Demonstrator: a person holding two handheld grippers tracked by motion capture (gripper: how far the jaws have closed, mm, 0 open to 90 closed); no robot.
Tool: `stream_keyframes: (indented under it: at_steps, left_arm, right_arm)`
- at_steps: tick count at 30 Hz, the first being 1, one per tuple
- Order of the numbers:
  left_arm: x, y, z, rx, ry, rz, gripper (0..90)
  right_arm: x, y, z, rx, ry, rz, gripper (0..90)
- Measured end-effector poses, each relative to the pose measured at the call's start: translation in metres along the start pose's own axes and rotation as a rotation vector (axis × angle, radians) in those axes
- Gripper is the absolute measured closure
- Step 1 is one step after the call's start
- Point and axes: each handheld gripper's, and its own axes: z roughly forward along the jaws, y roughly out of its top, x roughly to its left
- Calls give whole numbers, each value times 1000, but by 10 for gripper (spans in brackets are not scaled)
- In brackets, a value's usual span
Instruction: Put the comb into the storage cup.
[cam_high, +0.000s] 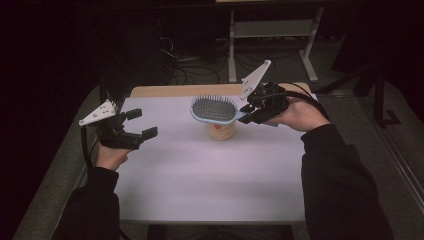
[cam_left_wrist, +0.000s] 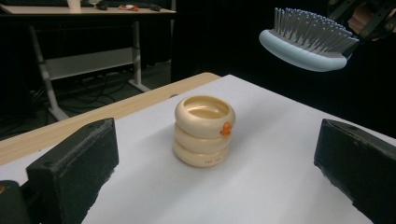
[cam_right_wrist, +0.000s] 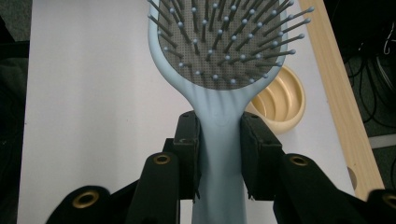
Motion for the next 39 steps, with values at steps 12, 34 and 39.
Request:
stream_keyframes:
  at_steps: [12,34,39]
  left_arm:
    - [-12,18,23,5,-64,3,0]
    - [-20,33,46,11,-108,-26,0]
    - [-22,36,51,9,-120,-26,0]
  right_arm:
    - [-3,7,2,-10,-15,1,687]
    - [-10,21,9,-59,-8,16,686]
    - [-10,25,14,-60,-6,13,687]
